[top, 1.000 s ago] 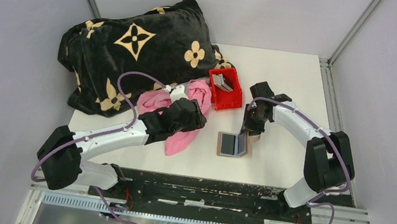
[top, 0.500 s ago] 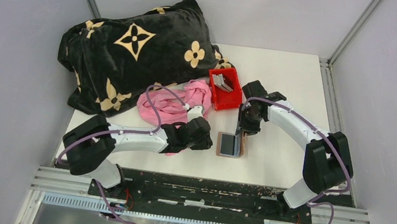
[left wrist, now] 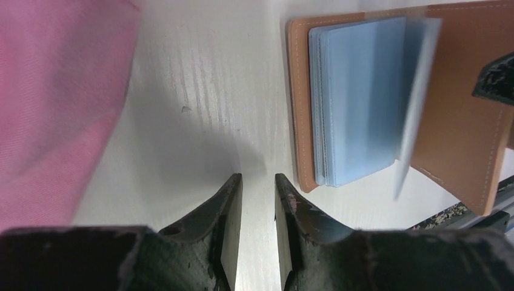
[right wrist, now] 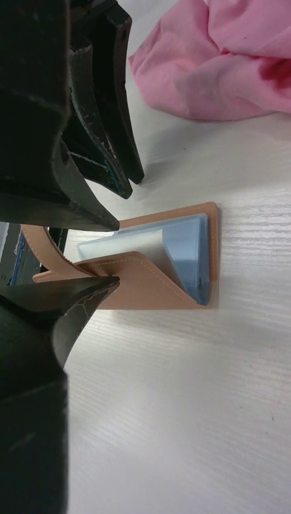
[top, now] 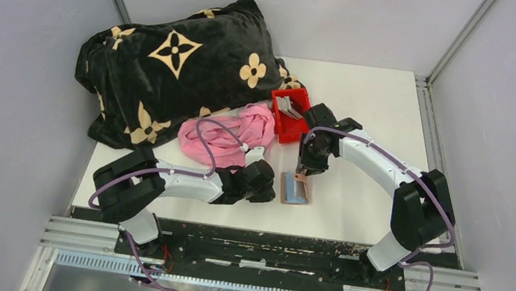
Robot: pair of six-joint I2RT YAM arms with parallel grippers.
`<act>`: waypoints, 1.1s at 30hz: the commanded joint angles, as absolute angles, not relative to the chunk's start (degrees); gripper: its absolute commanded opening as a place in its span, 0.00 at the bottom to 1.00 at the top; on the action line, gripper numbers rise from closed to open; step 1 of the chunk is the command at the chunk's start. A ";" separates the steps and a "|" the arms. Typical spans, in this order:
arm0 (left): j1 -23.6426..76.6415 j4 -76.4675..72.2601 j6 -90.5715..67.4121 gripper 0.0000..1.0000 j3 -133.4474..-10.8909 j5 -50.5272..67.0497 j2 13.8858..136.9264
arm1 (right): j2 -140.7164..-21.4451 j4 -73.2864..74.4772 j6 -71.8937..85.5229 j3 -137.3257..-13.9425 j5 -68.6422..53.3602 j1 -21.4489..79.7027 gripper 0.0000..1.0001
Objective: Put the credit cards into the card holder
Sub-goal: Close the card holder at the center of the board.
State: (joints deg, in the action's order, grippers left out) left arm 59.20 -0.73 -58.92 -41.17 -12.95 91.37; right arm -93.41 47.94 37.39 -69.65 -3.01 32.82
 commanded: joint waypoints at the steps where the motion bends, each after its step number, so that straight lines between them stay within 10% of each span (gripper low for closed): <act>1: 59.43 -3.65 -61.27 0.34 -40.22 -12.57 91.94 | -94.61 46.33 39.78 -71.74 -3.65 34.08 0.40; 33: 59.78 6.12 -56.39 0.33 -49.28 -12.99 80.95 | -103.06 30.28 43.77 -62.62 -12.42 34.54 0.44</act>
